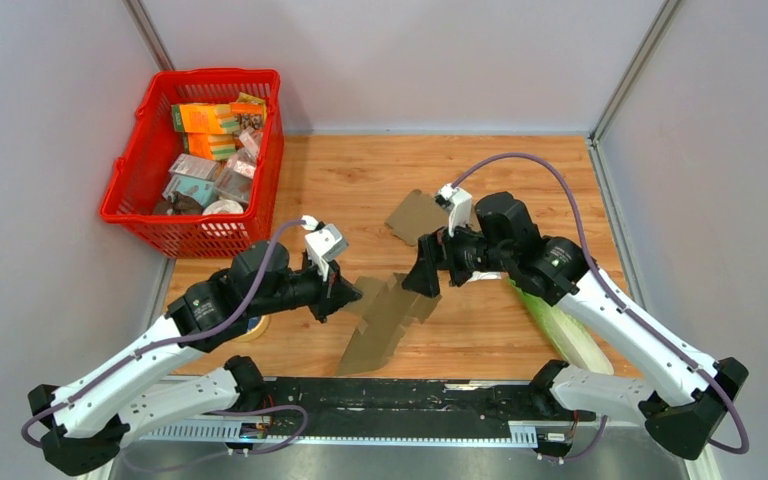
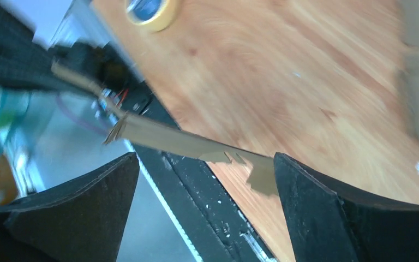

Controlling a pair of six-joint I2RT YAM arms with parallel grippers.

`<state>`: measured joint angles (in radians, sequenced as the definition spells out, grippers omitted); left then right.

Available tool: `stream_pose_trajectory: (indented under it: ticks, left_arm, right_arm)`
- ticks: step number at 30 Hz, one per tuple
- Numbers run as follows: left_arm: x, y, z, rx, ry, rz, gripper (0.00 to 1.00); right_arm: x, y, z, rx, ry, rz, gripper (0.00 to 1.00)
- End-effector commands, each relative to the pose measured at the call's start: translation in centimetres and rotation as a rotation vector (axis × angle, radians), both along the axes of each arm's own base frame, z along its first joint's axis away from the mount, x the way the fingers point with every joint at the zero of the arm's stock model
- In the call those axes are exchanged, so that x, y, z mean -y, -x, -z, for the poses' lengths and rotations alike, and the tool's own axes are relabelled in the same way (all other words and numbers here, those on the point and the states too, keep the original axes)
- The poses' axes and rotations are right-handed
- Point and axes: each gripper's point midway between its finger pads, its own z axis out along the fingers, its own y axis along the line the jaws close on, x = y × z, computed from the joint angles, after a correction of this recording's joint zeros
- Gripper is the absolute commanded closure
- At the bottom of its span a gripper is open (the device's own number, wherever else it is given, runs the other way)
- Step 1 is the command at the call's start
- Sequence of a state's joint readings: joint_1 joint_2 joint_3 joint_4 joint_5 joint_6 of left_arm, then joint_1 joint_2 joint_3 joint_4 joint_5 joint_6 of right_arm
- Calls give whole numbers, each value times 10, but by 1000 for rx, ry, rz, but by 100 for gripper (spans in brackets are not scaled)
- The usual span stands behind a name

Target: Fold the paper box

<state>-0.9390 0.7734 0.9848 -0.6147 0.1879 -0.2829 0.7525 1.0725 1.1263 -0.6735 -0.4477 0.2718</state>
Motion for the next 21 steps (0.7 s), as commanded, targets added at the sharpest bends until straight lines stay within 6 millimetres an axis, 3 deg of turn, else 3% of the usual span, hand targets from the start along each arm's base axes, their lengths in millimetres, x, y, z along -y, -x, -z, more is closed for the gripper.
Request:
stream_pose_trajectory:
  ticks: [1,2,4,7,8,10,11,14,21]
  left_arm:
    - [4,-17,-4,72,98,-77,100]
    - [4,-18,-2,84,102,-75,100]
    - [5,-18,1,108,117,-66,100]
    - [6,-18,5,140,111,-44,100]
    - [5,-19,6,152,100,-41,100]
    - [5,-21,10,152,82,-45,100]
    - [5,-21,10,158,75,-40,100]
    - [5,-24,12,171,61,-47,100]
    - [3,-27,13,204,40,-48,100]
  right_arm:
    - [45,-46,-8,-92,106,534,0]
    - [55,-49,-4,-182,111,674,0]
    - [59,-50,-7,-270,80,788,0]
    - [50,-46,-3,-477,23,896,0]
    - [51,-39,12,-575,102,921,0]
    - [46,-31,6,-721,108,981,0]
    - [40,-23,12,-801,148,969,1]
    - [25,-9,19,-985,129,980,7]
    - [16,-5,37,-1157,47,1069,30]
